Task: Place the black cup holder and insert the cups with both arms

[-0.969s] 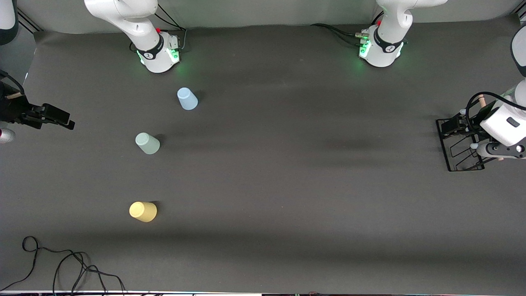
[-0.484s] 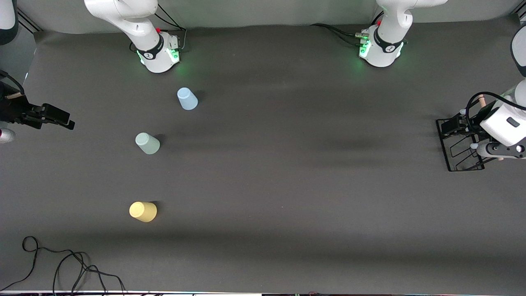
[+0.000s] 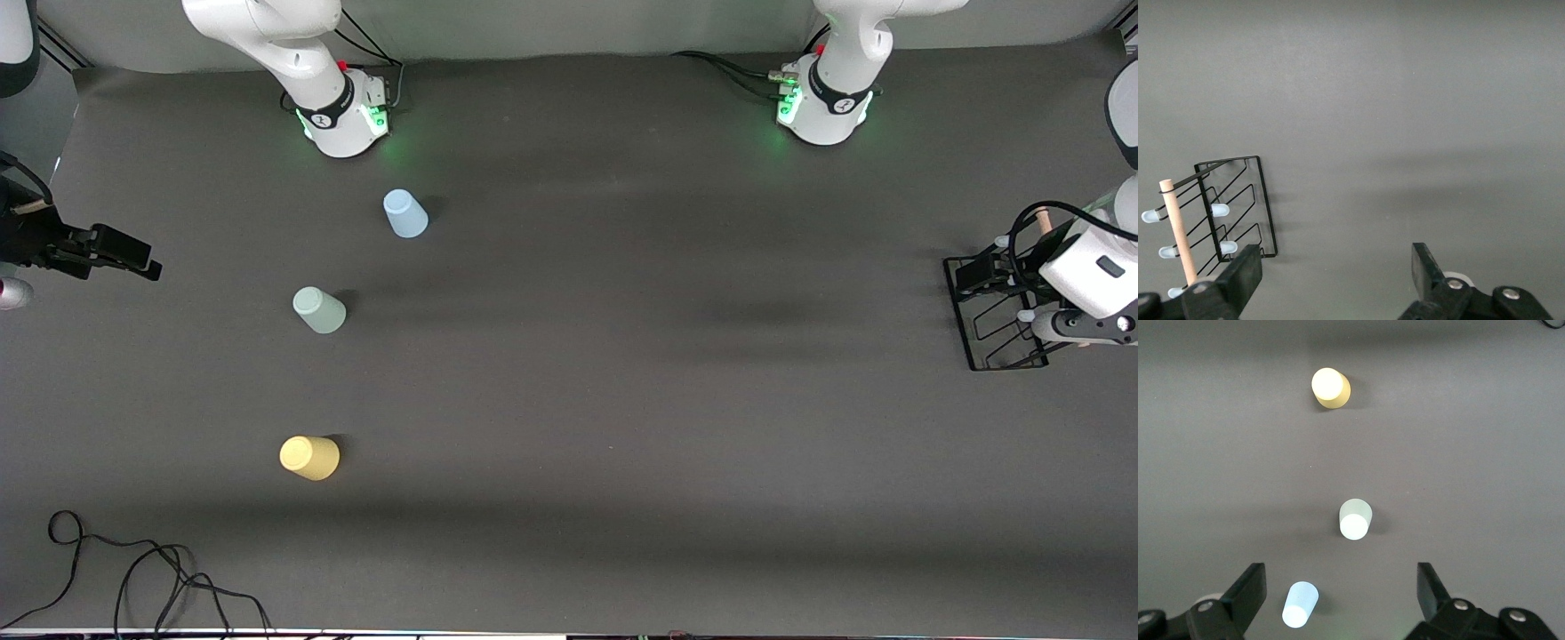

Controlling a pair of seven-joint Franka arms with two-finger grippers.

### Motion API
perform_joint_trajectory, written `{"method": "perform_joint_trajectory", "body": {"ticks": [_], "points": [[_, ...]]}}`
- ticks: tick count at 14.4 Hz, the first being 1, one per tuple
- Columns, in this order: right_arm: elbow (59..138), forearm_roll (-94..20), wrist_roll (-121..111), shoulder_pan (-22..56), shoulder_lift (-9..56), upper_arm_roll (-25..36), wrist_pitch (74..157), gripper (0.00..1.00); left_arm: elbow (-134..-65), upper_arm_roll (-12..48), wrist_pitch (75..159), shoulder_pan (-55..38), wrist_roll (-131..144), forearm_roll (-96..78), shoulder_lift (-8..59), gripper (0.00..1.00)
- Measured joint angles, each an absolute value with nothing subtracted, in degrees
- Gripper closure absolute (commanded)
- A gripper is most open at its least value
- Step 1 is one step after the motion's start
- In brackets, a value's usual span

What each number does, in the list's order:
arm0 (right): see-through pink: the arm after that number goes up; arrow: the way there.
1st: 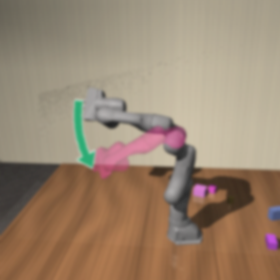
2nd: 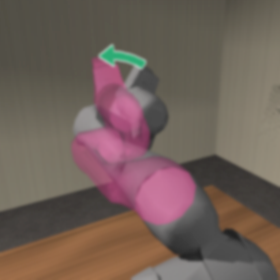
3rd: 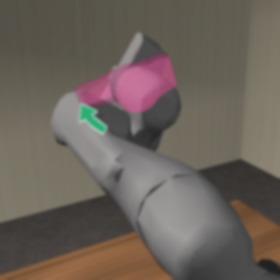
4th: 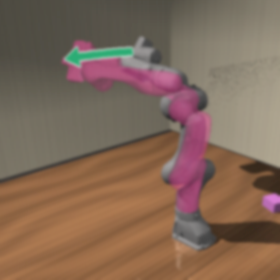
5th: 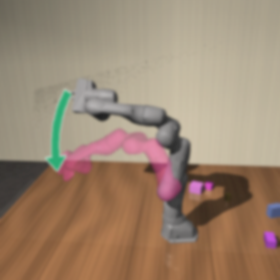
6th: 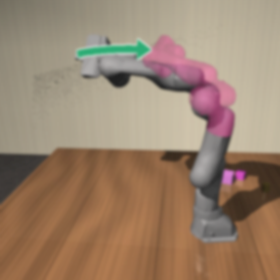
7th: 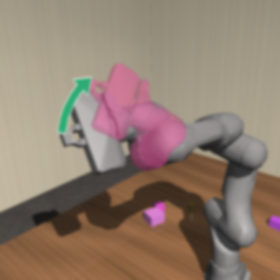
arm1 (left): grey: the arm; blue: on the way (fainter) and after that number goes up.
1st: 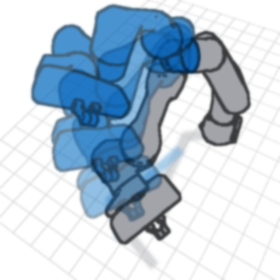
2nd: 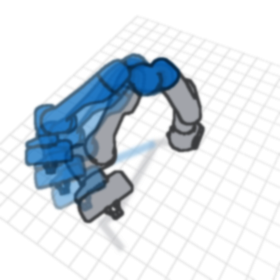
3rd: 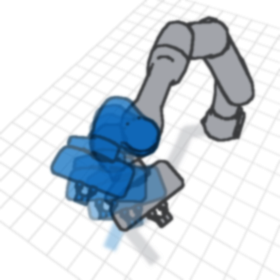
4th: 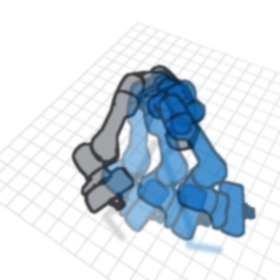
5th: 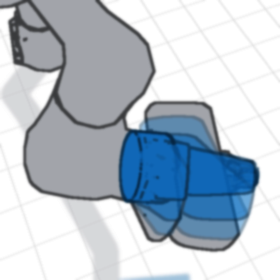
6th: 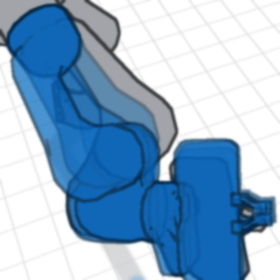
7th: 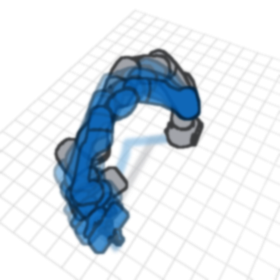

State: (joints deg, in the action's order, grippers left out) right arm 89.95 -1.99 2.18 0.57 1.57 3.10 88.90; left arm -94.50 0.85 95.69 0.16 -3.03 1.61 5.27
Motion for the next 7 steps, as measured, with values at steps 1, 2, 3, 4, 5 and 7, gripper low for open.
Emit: {"method": "perform_joint_trajectory", "body": {"ticks": [1, 2, 3, 4, 5, 7], "points": [[89.95, -1.99, 2.18, 0.57, 1.57, 3.1, 88.9, 0.0, -94.49, 0.84, 95.78, 0.17, -3.04, 1.61, 5.28, 0.01], [89.95, -1.99, 2.18, 0.57, 1.57, 3.1, 88.91, 0.0, -94.46, 0.81, 95.92, 0.2, -3.04, 1.61, 5.28, 0.03], [89.95, -1.99, 2.18, 0.57, 1.58, 3.09, 88.92, 0.0, -94.44, 0.74, 96.08, 0.36, -3.04, 1.65, 5.28, 0.03], [89.95, -1.99, 2.18, 0.58, 1.6, 3.09, 88.92, 0.0, -94.38, 0.6, 96.14, 0.81, -3.19, 1.75, 5.29, 0.03], [89.95, -1.99, 2.18, 0.58, 1.62, 3.09, 88.92, 0.0, -94.23, 0.46, 96.14, 1.72, -4.36, 2.04, 5.33, 0.03], [89.97, -1.99, 2.18, 0.58, 1.62, 3.09, 88.92, 0.0, -94.0, 0.23, 96.14, 4.51, -9.21, 4.14, 5.5, 0.03]]}}
